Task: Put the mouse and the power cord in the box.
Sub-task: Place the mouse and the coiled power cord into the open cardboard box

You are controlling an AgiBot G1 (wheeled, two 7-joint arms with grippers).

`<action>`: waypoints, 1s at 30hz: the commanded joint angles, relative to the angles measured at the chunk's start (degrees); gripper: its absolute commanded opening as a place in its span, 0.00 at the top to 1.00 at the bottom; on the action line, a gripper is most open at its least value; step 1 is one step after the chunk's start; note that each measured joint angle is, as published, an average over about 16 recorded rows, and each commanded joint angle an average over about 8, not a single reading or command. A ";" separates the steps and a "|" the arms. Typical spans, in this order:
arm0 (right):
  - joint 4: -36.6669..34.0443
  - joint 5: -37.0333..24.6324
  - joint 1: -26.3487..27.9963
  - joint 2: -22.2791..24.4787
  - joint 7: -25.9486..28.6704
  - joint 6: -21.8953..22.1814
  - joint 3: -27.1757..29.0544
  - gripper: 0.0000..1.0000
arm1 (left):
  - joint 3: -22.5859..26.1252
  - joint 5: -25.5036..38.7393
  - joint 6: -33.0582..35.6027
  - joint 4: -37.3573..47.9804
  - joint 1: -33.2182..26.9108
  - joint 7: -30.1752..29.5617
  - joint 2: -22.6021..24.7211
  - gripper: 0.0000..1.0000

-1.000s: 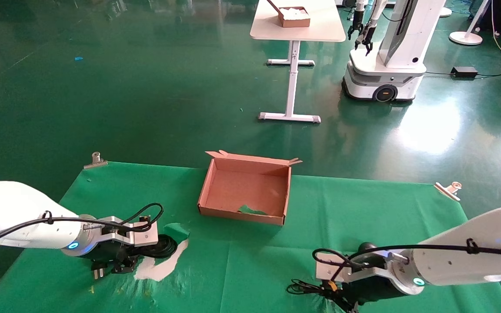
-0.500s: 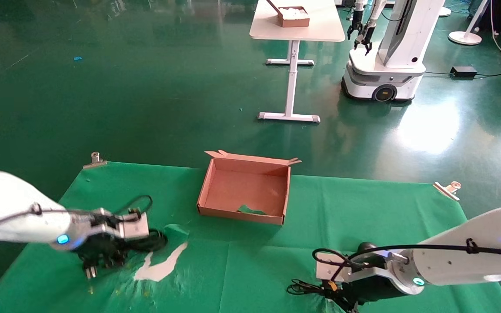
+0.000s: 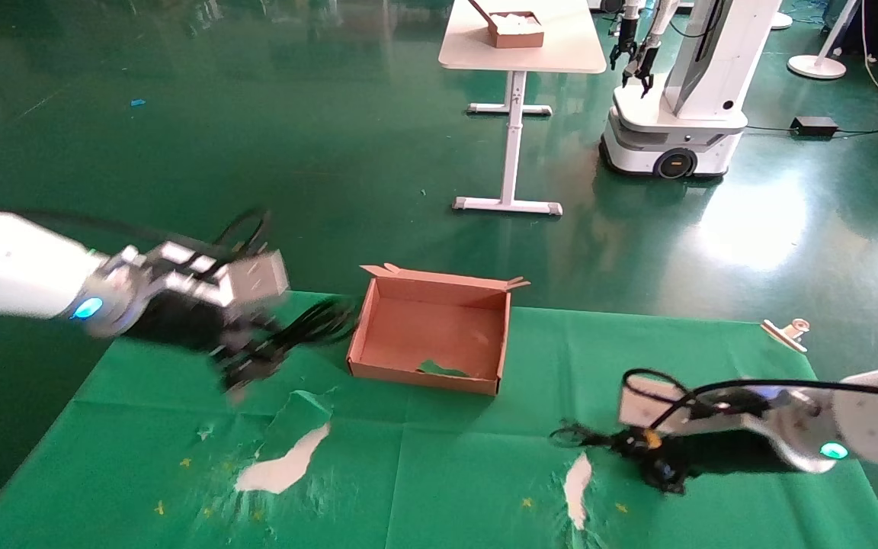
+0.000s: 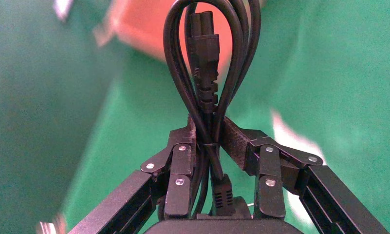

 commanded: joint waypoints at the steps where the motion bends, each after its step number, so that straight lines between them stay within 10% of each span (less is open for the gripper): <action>1: 1.30 -1.35 0.45 1.15 1.33 0.73 0.31 1.00 | -1.26 -2.19 -0.45 1.08 -1.14 1.56 1.32 1.00; 15: 7.39 -3.55 2.92 6.53 8.32 0.37 2.81 1.00 | 7.00 -4.25 -28.26 -0.28 7.46 8.80 11.69 1.00; 23: 9.07 -2.74 3.15 7.92 9.19 0.28 3.74 1.00 | 18.67 -5.77 -34.54 -4.37 9.11 2.26 11.58 0.04; 30: 8.15 -1.65 3.57 7.62 8.35 0.68 4.19 1.00 | 25.41 -8.15 -36.53 -5.16 7.93 -2.07 11.47 0.00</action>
